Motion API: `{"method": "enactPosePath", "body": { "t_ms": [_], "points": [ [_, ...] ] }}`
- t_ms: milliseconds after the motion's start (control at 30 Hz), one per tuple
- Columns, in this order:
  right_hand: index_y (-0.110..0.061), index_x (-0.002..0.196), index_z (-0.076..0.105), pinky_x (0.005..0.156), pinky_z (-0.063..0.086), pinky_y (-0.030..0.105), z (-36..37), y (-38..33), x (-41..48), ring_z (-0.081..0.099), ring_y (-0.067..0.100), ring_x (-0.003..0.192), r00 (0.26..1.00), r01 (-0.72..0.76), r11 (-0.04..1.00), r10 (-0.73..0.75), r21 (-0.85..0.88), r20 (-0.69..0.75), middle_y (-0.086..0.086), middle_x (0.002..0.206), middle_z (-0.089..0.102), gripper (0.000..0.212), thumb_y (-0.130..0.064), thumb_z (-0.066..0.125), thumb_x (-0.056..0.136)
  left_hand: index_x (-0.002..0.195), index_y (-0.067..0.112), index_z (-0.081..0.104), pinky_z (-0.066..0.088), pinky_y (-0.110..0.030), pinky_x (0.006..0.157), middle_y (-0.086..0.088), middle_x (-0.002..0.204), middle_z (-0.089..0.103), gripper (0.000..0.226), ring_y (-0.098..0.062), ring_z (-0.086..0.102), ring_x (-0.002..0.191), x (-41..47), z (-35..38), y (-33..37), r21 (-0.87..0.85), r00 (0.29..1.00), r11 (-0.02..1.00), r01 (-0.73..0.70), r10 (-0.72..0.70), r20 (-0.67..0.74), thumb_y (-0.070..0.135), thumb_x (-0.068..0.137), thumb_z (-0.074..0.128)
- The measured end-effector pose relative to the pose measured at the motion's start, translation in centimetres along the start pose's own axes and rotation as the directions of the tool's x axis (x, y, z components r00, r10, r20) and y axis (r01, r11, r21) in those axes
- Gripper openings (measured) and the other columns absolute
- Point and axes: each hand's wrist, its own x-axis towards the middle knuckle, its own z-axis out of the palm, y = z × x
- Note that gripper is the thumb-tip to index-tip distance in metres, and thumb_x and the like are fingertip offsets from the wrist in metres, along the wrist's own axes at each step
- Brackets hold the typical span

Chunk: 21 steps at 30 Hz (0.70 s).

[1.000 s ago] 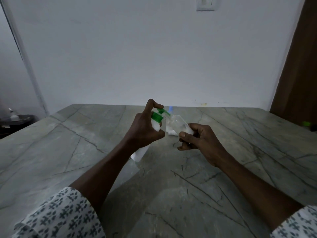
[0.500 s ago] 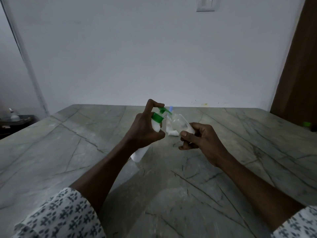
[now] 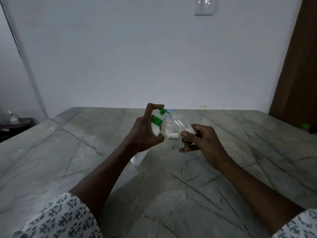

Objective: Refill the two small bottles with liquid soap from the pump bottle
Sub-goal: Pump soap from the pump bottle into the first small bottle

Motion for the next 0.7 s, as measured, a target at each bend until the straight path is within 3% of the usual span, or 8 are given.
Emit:
{"method": "enactPosePath", "body": {
  "t_ms": [267, 467, 700],
  "points": [
    [0.006, 0.113, 0.063, 0.068, 0.06, 0.051, 0.13, 0.03, -0.11, 0.059, 0.021, 0.053, 1.0, -0.016, 1.0, 0.016, -0.014, 0.002, 0.015, 0.072, 0.063, 0.032, -0.011, 0.068, 0.087, 0.123, 0.012, 0.042, 0.045, -0.007, 0.06, 0.019, 0.089, 0.059, 0.069, -0.001, 0.061, 0.069, 0.05, -0.1, -0.01, 0.016, 1.0, 1.0, 0.014, -0.014, -0.011, 0.002, 0.066, 0.08],
    [0.006, 0.108, 0.064, 0.065, 0.06, 0.046, 0.06, -0.15, -0.05, 0.059, 0.021, 0.053, 1.0, 0.002, 1.0, -0.002, -0.001, -0.027, 0.018, 0.074, 0.063, 0.028, -0.013, 0.068, 0.086, 0.136, 0.019, 0.037, 0.048, -0.014, 0.062, 0.008, 0.087, 0.062, 0.082, -0.016, 0.061, 0.067, 0.04, 0.3, 0.04, 0.034, 1.0, 0.999, -0.014, 0.014, -0.01, 0.004, 0.066, 0.078],
    [0.004, 0.108, 0.064, 0.065, 0.06, 0.045, -0.05, -0.12, -0.14, 0.06, 0.02, 0.053, 1.0, -0.003, 1.0, 0.003, 0.007, -0.026, 0.019, 0.074, 0.063, 0.028, -0.013, 0.068, 0.086, 0.137, 0.014, 0.038, 0.044, -0.004, 0.062, 0.016, 0.088, 0.057, 0.083, -0.01, 0.061, 0.068, 0.19, 0.29, 0.29, 0.028, 1.0, 0.999, -0.017, 0.017, 0.008, 0.002, 0.066, 0.08]
  ]
}}
